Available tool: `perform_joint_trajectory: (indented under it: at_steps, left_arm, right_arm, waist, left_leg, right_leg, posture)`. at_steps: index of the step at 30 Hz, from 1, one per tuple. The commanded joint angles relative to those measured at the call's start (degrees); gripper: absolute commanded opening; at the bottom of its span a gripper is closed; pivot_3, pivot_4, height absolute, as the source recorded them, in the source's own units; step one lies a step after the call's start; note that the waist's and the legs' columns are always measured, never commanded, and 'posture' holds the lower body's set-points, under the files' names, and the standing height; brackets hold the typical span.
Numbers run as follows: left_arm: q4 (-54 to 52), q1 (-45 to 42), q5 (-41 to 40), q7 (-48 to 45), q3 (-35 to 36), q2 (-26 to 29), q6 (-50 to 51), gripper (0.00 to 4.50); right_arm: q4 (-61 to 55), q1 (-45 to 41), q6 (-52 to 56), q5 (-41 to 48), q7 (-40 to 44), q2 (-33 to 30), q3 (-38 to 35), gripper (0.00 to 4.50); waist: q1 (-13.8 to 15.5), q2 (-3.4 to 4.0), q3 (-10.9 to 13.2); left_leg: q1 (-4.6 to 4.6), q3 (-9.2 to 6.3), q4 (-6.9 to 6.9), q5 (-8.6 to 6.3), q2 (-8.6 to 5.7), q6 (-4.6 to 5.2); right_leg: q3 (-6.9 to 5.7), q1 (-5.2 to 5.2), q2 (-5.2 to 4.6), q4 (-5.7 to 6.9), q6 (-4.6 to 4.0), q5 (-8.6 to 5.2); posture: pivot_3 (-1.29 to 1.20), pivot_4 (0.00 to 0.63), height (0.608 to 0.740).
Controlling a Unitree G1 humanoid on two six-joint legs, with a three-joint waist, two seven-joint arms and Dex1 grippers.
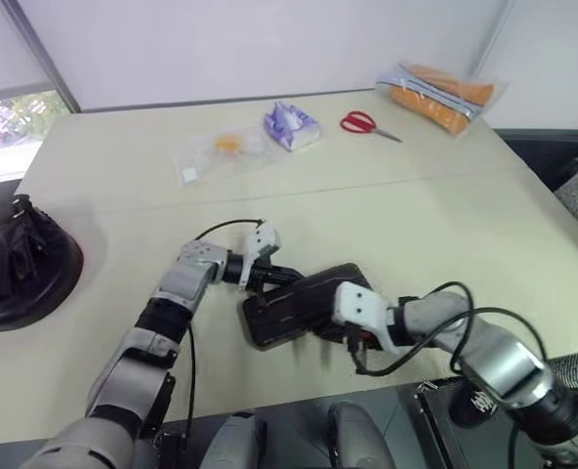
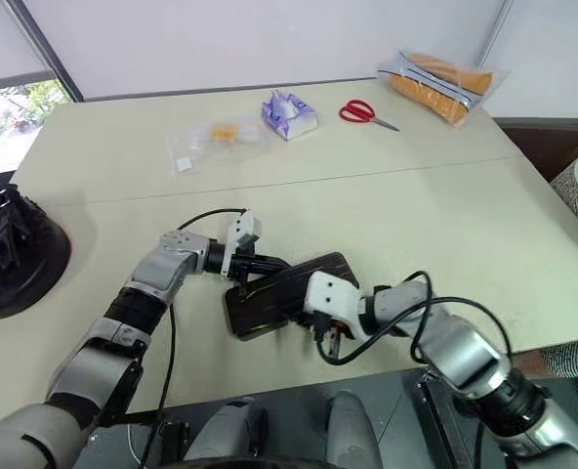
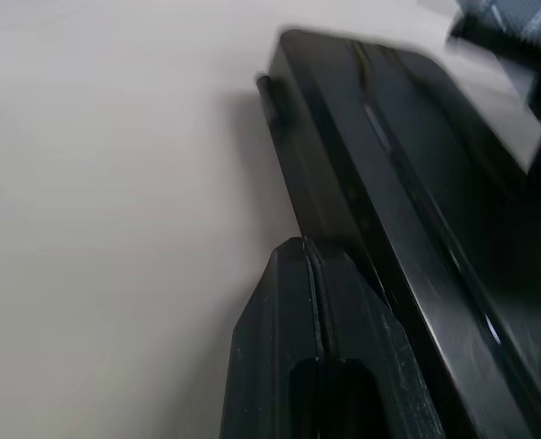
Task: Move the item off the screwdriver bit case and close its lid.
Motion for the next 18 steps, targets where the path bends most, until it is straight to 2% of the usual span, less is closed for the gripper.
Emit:
perform_joint_trajectory:
  at_steps: [1,10,15,18]
  left_arm:
    - [-7.41,0.48,-4.53,-0.69,2.72,1.51,4.52,0.00]
    - [-27.91,6.35,-14.29,-0.31,9.74,12.90,16.52,0.00]
    - [-39.74,11.95,-21.24,-0.07,16.07,22.52,23.02,0.00]
    - [-43.22,15.18,-23.13,1.28,18.64,25.90,23.87,0.00]
  right_arm:
    - [-5.41,0.00,2.55,4.43,0.51,-1.60,-6.22,0.01]
    - [-8.68,-1.87,6.36,12.26,3.52,-9.72,-18.60,0.01]
    - [-5.31,-3.07,3.04,13.90,9.61,-18.67,-25.67,0.01]
    - [-2.93,-3.05,0.81,14.31,12.00,-21.54,-27.38,0.01]
  waist:
    - [0.00,-0.01,0.01]
    - [-0.02,0.02,0.03]
    - [0.00,0.07,0.11]
    - [0.07,0.09,0.12]
  left_leg:
    - [-0.01,0.00,0.00,0.00,0.00,0.00]
    - [-0.02,0.00,-0.03,-0.01,0.04,0.01]
    - [-0.02,0.02,-0.06,-0.04,0.08,0.06]
    - [0.01,0.04,-0.06,-0.15,0.11,0.27]
  right_leg:
    - [0.00,0.00,0.00,0.00,0.00,0.00]
    - [0.01,-0.01,-0.01,-0.02,0.00,0.00]
    - [0.01,-0.01,-0.01,-0.09,0.00,0.00]
    - [0.01,0.07,-0.01,-0.16,0.00,0.00]
  posture:
    - [0.00,0.150,0.740]
    - [0.00,0.150,0.740]
    - [0.00,0.150,0.740]
    - [0.00,0.150,0.740]
